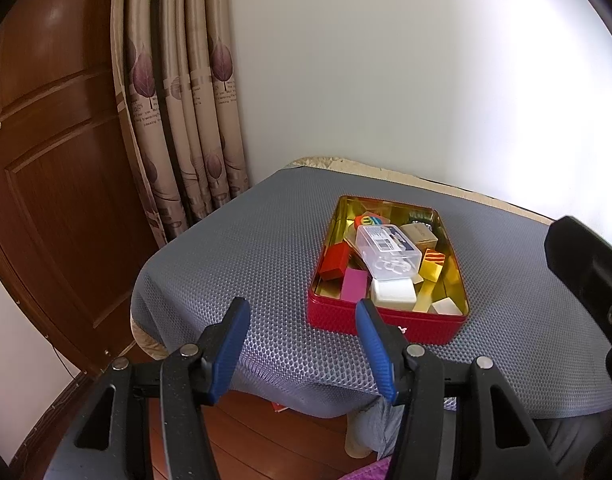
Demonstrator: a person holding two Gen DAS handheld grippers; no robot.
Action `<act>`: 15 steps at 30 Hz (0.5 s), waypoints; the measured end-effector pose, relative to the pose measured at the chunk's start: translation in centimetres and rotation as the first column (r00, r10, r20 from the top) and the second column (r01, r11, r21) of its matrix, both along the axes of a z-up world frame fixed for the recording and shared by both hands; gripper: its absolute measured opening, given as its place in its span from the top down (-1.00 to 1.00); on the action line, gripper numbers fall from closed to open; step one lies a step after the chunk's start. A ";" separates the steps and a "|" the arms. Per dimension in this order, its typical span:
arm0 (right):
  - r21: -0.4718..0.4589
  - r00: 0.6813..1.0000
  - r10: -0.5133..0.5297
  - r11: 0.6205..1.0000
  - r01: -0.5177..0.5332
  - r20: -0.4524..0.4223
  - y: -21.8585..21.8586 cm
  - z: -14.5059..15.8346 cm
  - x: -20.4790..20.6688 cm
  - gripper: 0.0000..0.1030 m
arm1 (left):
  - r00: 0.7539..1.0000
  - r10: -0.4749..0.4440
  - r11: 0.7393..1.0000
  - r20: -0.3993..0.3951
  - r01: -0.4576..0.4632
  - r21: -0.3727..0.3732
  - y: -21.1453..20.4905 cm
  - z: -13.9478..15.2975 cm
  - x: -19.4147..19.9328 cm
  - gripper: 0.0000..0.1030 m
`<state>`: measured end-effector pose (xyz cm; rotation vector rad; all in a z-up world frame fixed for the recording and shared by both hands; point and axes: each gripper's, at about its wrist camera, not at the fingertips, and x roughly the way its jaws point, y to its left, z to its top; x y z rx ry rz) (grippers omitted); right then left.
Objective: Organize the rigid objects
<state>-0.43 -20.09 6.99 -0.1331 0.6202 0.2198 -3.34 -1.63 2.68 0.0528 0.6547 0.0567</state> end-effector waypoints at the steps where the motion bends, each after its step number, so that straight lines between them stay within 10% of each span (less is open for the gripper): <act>1: 0.000 1.000 0.000 1.000 0.000 0.001 0.0 0.0 0.0 -0.99 | 1.000 0.001 1.000 0.002 -0.001 -0.001 0.0 0.0 0.0 -0.10; 15: 0.003 1.000 0.006 1.000 -0.006 0.026 0.0 0.5 -0.4 -0.99 | 0.999 0.009 1.000 0.035 -0.009 0.003 0.0 0.6 -0.6 -0.10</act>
